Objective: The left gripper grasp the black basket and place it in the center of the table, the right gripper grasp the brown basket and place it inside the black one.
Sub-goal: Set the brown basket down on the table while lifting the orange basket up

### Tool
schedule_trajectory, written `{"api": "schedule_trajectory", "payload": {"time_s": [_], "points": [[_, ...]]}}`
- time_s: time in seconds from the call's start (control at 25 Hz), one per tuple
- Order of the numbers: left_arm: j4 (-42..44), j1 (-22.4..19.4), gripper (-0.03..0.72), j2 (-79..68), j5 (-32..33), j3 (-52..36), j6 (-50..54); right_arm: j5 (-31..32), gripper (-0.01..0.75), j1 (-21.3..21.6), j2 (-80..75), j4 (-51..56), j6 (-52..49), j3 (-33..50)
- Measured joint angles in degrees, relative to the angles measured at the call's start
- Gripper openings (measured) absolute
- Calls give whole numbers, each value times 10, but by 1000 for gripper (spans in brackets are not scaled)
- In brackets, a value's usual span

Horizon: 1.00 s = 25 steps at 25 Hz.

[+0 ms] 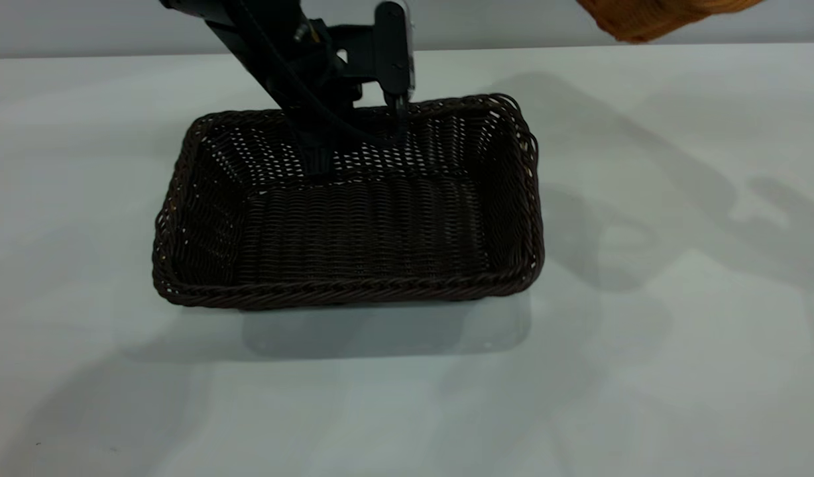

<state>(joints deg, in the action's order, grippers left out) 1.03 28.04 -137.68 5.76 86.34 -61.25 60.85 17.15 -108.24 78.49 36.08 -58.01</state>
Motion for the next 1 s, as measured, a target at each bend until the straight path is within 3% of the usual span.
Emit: {"api": "schedule_trajectory", "payload": {"time_s": [0.48, 0.6, 0.84, 1.0], "points": [[4, 25, 101, -5, -22, 1, -10, 22, 61, 0, 0, -25, -5, -4], [4, 32, 164, -7, -33, 1, -9, 22, 61, 0, 0, -24, -5, -4], [-1, 36, 378, -16, -58, 0, 20, 22, 61, 0, 0, -25, -4, -21], [-2, 48, 437, -16, -68, 0, 23, 22, 61, 0, 0, -25, -4, -41]]}}
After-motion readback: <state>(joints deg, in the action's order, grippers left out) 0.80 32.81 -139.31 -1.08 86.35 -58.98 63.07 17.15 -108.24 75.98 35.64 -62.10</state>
